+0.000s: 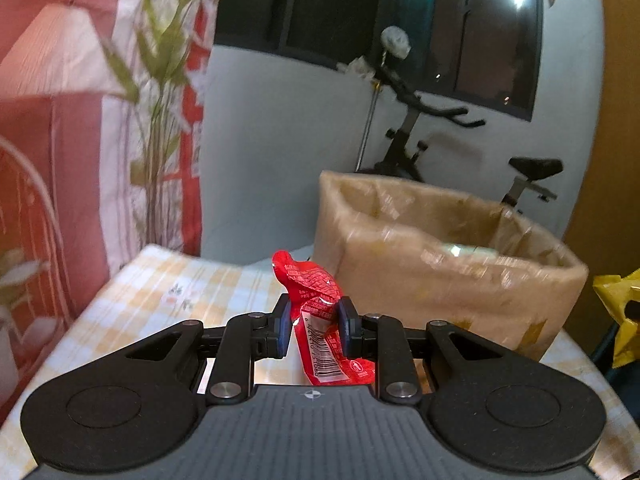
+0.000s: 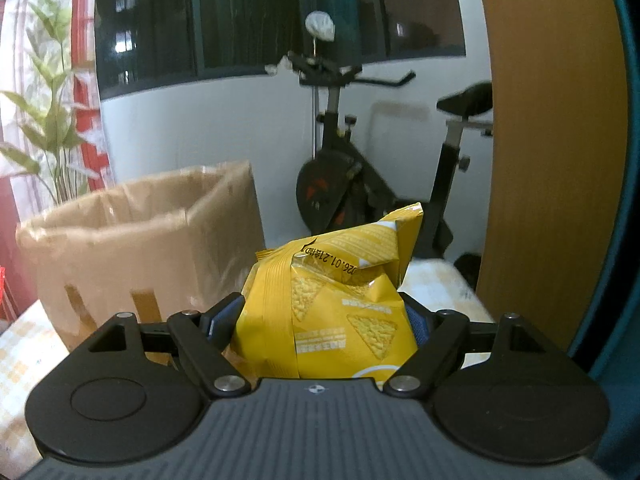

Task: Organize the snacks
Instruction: 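Lift the red wrapper and yellow chip bag over the paper bag with both tools, then open both tools to drop the wrapper and chip bag into the paper bag, then move both tools back down to the snacks beside the paper bag, then grasp the bread roll packet with the left tool while the right tool grasps the cracker packet, then lift the bread roll and cracker packets over the paper bag with both tools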

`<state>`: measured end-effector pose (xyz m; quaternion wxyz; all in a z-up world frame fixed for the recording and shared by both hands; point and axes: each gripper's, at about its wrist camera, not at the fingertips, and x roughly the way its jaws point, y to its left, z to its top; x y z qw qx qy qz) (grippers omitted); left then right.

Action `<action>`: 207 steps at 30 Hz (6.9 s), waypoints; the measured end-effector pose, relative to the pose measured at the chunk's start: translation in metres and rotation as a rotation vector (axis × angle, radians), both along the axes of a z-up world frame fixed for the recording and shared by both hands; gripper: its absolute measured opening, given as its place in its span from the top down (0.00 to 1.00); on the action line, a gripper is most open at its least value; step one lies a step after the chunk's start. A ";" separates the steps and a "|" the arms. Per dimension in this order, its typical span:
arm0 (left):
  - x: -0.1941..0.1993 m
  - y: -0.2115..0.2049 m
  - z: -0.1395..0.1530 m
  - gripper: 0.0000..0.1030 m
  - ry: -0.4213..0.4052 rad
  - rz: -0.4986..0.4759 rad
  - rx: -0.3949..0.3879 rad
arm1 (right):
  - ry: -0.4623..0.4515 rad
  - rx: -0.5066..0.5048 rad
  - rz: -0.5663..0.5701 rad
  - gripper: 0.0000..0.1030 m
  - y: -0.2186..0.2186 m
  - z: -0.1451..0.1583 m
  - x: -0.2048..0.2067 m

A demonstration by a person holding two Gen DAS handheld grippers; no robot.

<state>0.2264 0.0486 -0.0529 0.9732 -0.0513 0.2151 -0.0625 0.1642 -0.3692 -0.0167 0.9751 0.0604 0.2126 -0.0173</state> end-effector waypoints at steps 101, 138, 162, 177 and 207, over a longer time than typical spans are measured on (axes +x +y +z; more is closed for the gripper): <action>-0.018 -0.013 -0.066 0.32 0.220 -0.066 -0.036 | 0.222 0.022 0.216 0.10 0.088 -0.062 0.006; -0.001 -0.043 -0.094 0.32 0.331 -0.117 -0.030 | 0.446 -0.034 0.268 0.41 0.097 -0.132 0.010; 0.033 -0.107 -0.141 0.13 0.451 -0.178 0.027 | 0.436 -0.039 0.262 0.41 0.103 -0.134 0.005; 0.014 -0.103 -0.142 0.27 0.376 -0.173 0.071 | 0.437 -0.078 0.271 0.41 0.106 -0.134 0.003; -0.027 -0.036 -0.083 0.27 0.201 -0.018 -0.010 | 0.279 -0.044 0.196 0.45 0.083 -0.085 -0.008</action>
